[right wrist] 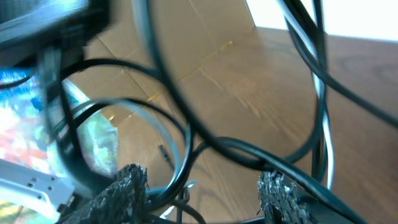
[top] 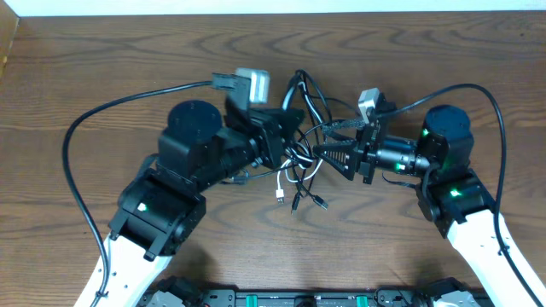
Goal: Untangle cables
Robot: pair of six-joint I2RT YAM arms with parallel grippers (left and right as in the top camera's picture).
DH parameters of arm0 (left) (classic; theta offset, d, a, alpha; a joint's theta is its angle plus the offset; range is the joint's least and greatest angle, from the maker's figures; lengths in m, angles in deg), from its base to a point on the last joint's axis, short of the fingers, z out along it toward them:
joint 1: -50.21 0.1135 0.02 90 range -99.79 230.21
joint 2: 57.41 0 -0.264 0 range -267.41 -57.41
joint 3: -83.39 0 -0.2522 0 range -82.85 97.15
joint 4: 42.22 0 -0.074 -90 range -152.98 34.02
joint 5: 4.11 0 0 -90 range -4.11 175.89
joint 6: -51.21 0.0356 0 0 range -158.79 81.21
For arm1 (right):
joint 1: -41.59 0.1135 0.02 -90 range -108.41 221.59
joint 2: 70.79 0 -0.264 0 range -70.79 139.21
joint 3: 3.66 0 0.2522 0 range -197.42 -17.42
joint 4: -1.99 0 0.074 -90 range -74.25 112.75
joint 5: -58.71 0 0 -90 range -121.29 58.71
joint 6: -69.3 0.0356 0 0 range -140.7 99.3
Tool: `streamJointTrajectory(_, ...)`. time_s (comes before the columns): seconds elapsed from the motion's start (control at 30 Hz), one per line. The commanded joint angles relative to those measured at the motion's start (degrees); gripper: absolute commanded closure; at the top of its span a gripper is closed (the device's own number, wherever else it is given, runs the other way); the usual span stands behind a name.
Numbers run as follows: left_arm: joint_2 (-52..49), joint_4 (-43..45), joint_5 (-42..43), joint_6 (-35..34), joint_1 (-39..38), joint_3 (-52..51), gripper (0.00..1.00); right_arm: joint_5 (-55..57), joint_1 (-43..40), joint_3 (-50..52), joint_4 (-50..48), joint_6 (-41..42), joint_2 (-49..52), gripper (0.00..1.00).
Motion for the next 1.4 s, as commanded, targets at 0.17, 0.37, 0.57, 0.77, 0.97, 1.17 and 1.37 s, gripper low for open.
streamJointTrajectory(0.17, 0.2, 0.5, -2.6, -17.2, 5.4, 1.3, 0.92, 0.5, -0.2, -0.5, 0.3, -14.7, -5.8, 0.42)
streamJointTrajectory(0.37, 0.2, 0.6, -2.7, -18.1, 5.5, 1.3, 0.93, -0.2, -0.1, -0.5, 1.5, -19.1, -7.3, 0.36)
streamJointTrajectory(0.57, 0.1, 1.0, -2.7, -23.3, 5.5, 1.3, 0.93, -4.7, 0.0, -0.5, 10.6, -26.0, -7.1, 0.36)
streamJointTrajectory(0.77, -0.4, 1.0, -3.1, -29.1, 5.5, 1.3, 0.92, -4.7, 3.1, -0.5, 15.3, -31.1, -7.1, 0.36)
streamJointTrajectory(0.97, -1.3, 1.0, -2.6, -35.5, 4.9, 1.3, 0.92, -0.3, 7.4, -0.5, 15.3, -32.1, -6.8, 0.35)
streamJointTrajectory(1.17, -1.3, 1.0, -2.4, -35.6, 2.3, 1.3, 0.92, 2.6, 8.8, -0.5, 14.2, -32.5, -5.0, 0.35)
streamJointTrajectory(1.37, -1.3, 1.0, -2.4, -35.6, 1.0, 1.3, 0.92, 2.7, 8.8, -0.5, 13.2, -32.5, -3.2, 0.34)
